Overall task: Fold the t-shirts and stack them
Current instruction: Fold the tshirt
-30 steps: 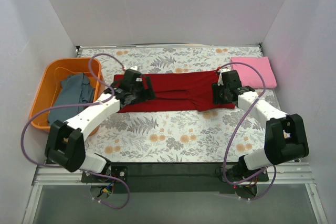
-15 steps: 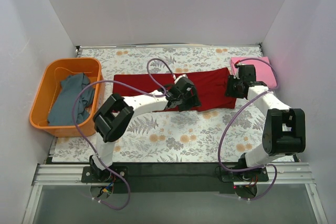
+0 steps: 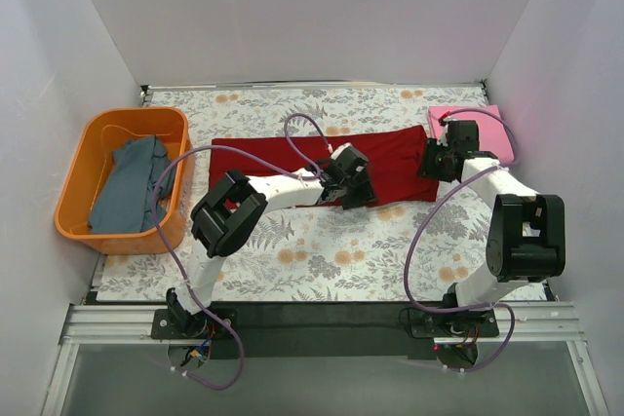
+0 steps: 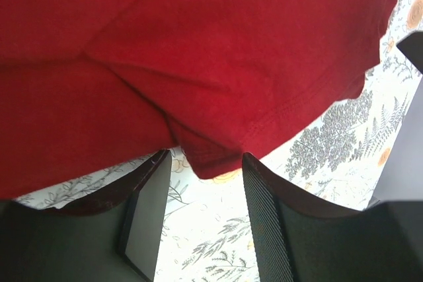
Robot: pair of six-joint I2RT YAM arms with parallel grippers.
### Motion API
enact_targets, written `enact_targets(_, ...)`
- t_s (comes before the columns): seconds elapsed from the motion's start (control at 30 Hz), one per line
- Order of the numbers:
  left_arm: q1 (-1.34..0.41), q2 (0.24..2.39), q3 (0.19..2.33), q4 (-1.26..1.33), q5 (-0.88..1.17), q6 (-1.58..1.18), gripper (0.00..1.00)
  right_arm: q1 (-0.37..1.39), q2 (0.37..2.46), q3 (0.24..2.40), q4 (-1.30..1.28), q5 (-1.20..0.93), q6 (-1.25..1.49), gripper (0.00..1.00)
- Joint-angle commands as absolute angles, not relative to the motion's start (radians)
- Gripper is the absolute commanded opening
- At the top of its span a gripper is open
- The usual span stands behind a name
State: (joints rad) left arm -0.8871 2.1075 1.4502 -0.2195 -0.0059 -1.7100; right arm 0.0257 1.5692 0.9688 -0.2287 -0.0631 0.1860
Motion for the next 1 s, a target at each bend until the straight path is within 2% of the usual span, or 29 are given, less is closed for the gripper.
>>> enact_targets(0.0, -0.903, 2.109, 1.486, -0.206, -0.002, -1.721, 0.44, 0.017, 1.586, 0.974, -0.184, -0.084, 0.195, 0.42)
enact_targets(0.07, -0.907, 2.114, 1.489, -0.206, -0.002, -1.721, 0.4, 0.015, 1.591, 0.973, -0.181, -0.087, 0.195, 0.41)
enact_targets(0.17, -0.908, 2.106, 1.488, -0.206, -0.002, -1.724, 0.28, 0.014, 1.597, 0.974, -0.181, -0.089, 0.192, 0.41)
enact_targets(0.2, -0.908, 2.102, 1.486, -0.206, -0.002, -1.723, 0.23, 0.012, 1.597, 0.974, -0.181, -0.087, 0.193, 0.41)
enact_targets(0.23, -0.908, 2.091, 1.486, -0.206, -0.002, -1.718, 0.14, 0.011, 1.598, 0.974, -0.181, -0.087, 0.19, 0.41)
enact_targets(0.33, -0.908, 2.074, 1.486, -0.206, -0.008, -1.71, 0.0, 0.011, 1.606, 0.973, -0.183, -0.097, 0.187, 0.41)
enact_targets(0.87, -0.908, 2.071, 1.523, -0.204, -0.02, -1.692, 0.0, -0.044, 1.628, 0.936, -0.183, -0.094, 0.189, 0.36)
enact_targets(0.97, -0.908, 2.071, 1.525, -0.204, -0.02, -1.687, 0.0, -0.044, 1.632, 0.937, -0.181, -0.103, 0.189, 0.31)
